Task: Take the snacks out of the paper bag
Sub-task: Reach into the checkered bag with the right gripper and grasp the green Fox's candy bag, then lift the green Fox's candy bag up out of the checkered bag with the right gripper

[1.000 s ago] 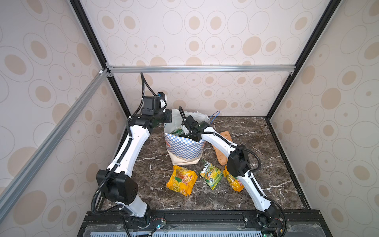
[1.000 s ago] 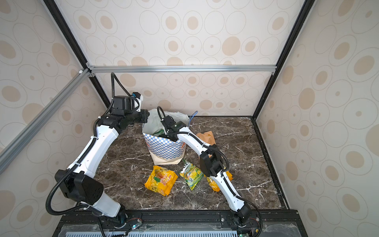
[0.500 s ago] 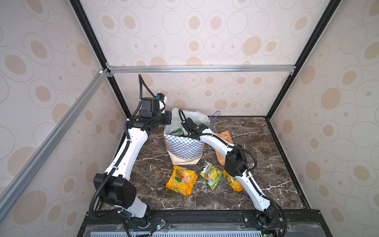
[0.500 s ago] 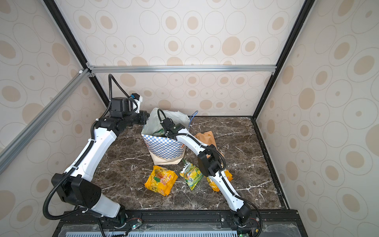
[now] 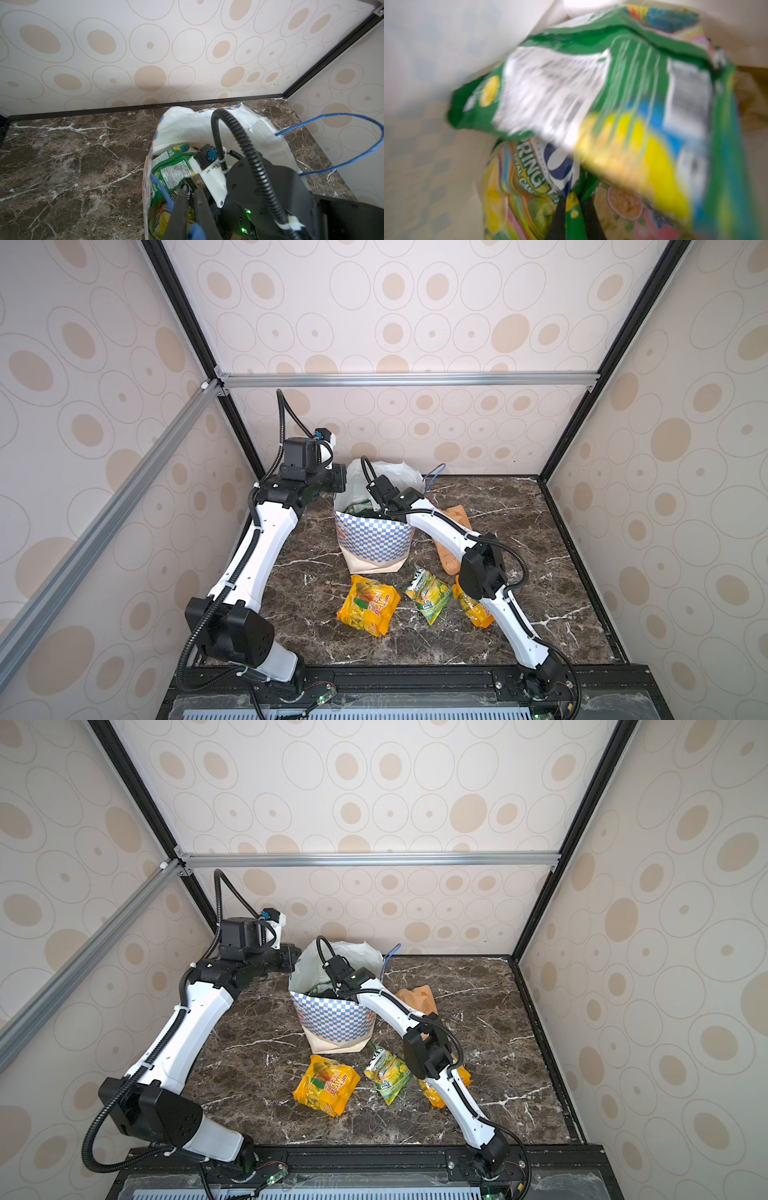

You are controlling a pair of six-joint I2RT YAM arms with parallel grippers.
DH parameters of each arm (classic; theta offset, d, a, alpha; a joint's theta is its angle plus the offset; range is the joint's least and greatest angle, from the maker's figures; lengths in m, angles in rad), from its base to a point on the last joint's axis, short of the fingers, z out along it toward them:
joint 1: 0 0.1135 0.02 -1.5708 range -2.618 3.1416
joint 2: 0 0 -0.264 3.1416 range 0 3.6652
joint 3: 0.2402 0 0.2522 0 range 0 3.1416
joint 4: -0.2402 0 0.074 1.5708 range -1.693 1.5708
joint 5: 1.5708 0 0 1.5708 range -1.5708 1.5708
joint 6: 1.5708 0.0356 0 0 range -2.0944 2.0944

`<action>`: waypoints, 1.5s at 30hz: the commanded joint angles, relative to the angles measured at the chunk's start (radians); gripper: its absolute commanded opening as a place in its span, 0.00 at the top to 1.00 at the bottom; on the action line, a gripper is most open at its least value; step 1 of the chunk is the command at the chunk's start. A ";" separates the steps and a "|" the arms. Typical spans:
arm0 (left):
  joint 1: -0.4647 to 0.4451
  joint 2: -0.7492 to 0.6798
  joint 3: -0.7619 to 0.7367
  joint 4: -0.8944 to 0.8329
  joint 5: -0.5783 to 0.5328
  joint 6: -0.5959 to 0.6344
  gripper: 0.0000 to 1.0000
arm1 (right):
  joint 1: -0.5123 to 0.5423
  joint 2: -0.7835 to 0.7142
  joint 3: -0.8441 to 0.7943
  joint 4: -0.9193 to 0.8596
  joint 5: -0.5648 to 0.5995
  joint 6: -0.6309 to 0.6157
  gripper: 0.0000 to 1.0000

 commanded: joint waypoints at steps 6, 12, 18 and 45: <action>0.004 -0.055 0.012 0.014 -0.020 -0.003 0.73 | 0.003 -0.149 0.004 0.044 0.068 -0.051 1.00; 0.004 -0.082 0.015 0.009 -0.020 -0.004 0.61 | 0.001 -0.146 0.048 0.036 0.076 -0.070 1.00; 0.003 -0.144 0.005 0.007 0.037 -0.025 0.53 | 0.001 -0.162 0.091 0.027 0.086 -0.079 1.00; -0.032 -0.415 -0.304 0.208 0.342 0.028 0.24 | -0.043 -0.261 0.154 0.077 0.048 -0.049 1.00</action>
